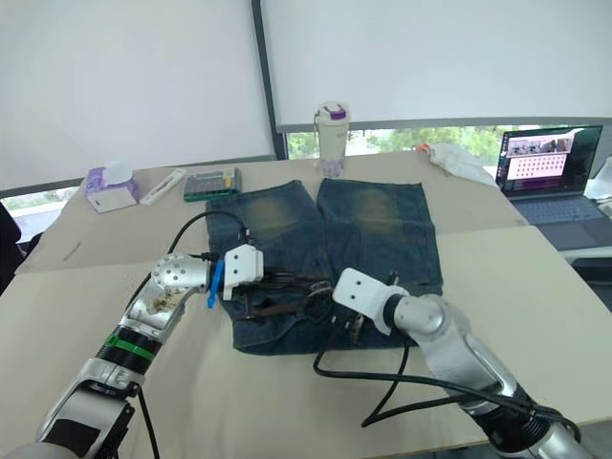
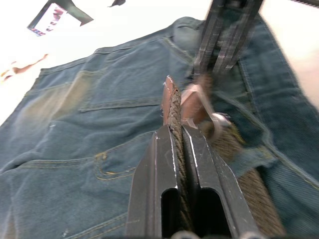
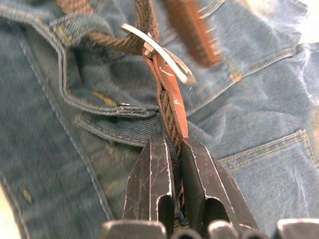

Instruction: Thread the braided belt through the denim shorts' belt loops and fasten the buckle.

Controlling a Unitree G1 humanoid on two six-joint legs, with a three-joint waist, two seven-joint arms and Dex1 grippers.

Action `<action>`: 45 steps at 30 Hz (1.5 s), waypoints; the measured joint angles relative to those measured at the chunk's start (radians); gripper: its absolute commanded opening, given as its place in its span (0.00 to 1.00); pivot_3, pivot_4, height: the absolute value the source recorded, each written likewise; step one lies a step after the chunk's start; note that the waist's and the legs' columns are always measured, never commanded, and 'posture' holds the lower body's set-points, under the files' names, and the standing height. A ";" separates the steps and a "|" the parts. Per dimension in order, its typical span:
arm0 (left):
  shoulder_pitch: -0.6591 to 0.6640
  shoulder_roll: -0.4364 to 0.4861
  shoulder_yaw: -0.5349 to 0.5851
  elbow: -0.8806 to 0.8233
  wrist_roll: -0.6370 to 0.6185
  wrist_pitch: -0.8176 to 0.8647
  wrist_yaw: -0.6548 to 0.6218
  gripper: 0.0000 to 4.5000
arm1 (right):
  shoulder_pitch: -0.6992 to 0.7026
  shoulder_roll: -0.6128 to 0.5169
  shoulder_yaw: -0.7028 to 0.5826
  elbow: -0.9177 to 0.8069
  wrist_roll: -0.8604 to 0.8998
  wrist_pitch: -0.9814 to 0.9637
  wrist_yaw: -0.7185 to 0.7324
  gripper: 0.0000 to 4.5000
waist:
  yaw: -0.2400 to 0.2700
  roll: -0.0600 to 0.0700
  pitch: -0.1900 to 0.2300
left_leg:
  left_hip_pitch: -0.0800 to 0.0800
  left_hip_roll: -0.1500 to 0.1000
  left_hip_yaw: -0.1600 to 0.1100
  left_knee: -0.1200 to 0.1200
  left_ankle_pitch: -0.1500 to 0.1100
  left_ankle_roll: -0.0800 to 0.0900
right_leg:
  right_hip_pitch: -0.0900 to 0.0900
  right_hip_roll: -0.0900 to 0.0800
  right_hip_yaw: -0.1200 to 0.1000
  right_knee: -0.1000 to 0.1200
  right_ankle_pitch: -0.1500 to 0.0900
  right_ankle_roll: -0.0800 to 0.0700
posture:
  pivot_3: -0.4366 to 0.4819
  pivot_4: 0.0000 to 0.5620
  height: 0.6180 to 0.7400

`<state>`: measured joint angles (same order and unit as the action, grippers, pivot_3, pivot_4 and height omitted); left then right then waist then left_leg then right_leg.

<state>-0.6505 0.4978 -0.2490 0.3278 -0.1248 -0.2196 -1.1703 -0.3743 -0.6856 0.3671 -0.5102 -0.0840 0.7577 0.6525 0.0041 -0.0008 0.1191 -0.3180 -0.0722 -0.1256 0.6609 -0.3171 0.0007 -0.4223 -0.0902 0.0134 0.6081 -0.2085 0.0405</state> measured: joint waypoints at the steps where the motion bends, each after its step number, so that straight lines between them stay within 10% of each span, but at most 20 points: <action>1: 0.000 0.004 0.000 0.000 0.000 -0.001 -0.009 0.00 | 0.000 0.001 0.000 0.000 0.000 0.000 0.000 0.00 | 0.000 0.000 0.000 | 0.000 0.000 0.000 0.000 0.000 0.000 | 0.000 0.000 0.000 0.000 0.000 0.000 | 0.48 0.27 1.00; 24: -0.090 0.025 -0.055 0.129 0.201 -0.372 0.021 0.00 | 0.014 0.002 -0.017 -0.009 -0.002 -0.002 0.012 0.00 | 0.003 0.000 0.000 | 0.000 -0.001 0.000 0.000 0.000 0.000 | 0.000 0.000 0.000 0.000 0.000 0.000 | 0.48 0.27 1.00; 45: -0.150 -0.026 -0.076 0.098 0.202 -0.270 0.004 0.00 | 0.025 0.060 -0.008 -0.009 -0.043 -0.004 0.011 0.00 | -0.007 0.000 0.000 | 0.000 -0.001 0.000 0.000 0.000 0.000 | 0.001 0.001 -0.001 0.001 0.000 0.000 | 0.48 0.27 1.00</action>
<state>-0.8005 0.4714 -0.3245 0.4263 0.0768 -0.4899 -1.1660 -0.3492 -0.6253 0.3590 -0.5193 -0.1265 0.7541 0.6637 -0.0034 -0.0009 0.1190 -0.3182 -0.0730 -0.1255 0.6610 -0.3172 0.0009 -0.4216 -0.0896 0.0129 0.6095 -0.2085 0.0405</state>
